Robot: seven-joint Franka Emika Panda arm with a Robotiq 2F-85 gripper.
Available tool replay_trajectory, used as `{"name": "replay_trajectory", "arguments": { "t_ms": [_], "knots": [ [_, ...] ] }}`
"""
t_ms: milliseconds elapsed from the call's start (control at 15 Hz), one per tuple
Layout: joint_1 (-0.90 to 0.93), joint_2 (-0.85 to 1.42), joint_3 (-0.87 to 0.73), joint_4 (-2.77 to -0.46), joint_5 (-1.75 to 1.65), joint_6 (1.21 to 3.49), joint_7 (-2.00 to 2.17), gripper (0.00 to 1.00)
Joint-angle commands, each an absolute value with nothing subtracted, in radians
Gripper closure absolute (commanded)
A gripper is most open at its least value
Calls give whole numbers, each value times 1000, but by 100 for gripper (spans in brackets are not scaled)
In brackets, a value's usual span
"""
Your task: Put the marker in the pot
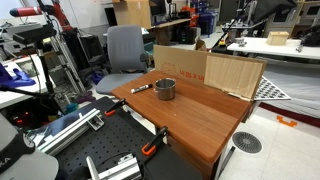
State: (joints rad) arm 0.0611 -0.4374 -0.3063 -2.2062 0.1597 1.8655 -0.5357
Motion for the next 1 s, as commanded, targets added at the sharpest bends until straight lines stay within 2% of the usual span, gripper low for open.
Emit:
{"name": "replay_trajectory", "arguments": {
  "t_ms": [0, 933],
  "knots": [
    [28, -432, -279, -2204, 173, 1861, -547, 0],
    [35, -397, -256, -2225, 198, 1868, -544, 0]
  ]
}}
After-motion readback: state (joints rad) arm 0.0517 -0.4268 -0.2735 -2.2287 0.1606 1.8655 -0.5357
